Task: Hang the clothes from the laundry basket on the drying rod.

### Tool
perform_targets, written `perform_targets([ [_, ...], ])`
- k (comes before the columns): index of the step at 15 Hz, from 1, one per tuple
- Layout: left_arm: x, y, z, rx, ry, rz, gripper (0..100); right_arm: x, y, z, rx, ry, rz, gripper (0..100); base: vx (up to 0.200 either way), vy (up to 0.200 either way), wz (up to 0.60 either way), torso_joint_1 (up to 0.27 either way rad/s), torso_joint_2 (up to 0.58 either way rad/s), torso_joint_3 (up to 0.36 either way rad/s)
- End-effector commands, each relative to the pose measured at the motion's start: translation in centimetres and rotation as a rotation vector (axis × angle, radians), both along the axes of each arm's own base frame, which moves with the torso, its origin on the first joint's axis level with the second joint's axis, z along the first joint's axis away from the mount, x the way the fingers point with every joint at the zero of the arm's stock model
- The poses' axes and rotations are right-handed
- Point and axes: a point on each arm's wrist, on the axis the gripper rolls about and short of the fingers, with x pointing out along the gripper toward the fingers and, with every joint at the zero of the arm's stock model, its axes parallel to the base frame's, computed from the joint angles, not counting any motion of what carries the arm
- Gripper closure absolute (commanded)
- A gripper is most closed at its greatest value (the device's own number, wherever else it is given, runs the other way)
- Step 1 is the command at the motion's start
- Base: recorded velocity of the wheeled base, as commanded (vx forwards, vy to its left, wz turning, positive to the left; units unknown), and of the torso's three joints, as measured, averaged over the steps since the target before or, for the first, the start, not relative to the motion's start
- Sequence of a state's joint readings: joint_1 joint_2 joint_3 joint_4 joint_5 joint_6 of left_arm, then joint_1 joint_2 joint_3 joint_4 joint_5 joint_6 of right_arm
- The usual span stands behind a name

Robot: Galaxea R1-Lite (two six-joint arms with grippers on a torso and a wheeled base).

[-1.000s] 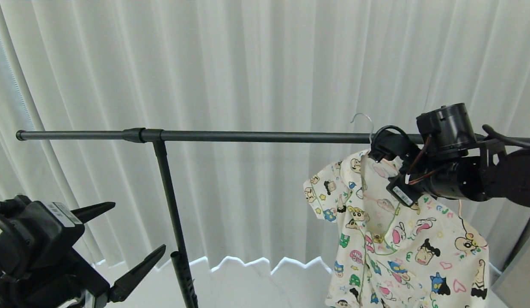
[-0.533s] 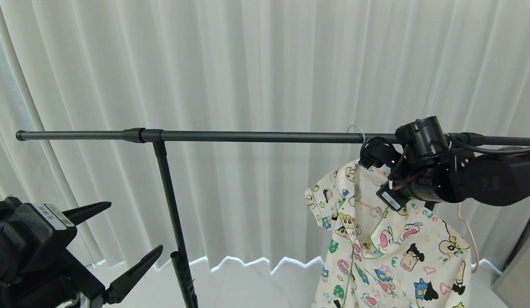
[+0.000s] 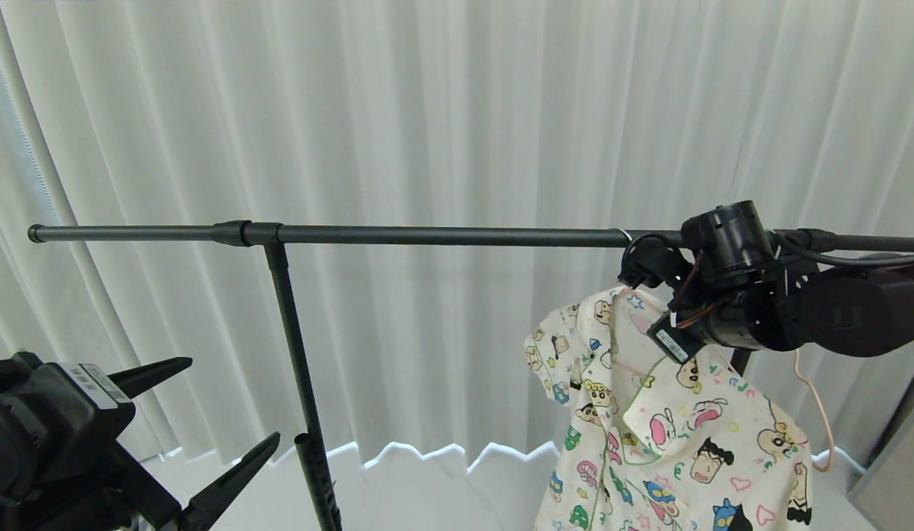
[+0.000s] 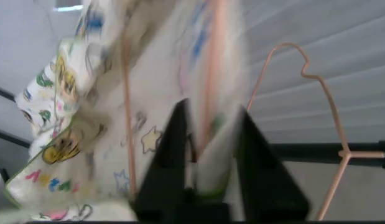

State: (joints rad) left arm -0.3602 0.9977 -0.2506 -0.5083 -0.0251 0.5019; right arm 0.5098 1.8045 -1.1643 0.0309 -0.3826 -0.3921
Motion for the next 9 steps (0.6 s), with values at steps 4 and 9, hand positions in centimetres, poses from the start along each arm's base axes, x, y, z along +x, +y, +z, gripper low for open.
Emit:
perform_targets([
  [4, 0.0, 0.0, -0.2, 0.001, 0.008, 0.002, 0, -5.3, 1.8, 3.1, 0.25, -0.046, 0.005, 0, 0.0, 0.0, 0.0, 0.0, 0.0, 0.0],
  [9, -0.5, 1.1, -2.3, 0.052, 0.069, 0.168, 0, -11.6, -3.6, 4.5, 0.295, -0.119, -0.07, 0, 0.0, 0.0, 0.0, 0.0, 0.0, 0.0],
])
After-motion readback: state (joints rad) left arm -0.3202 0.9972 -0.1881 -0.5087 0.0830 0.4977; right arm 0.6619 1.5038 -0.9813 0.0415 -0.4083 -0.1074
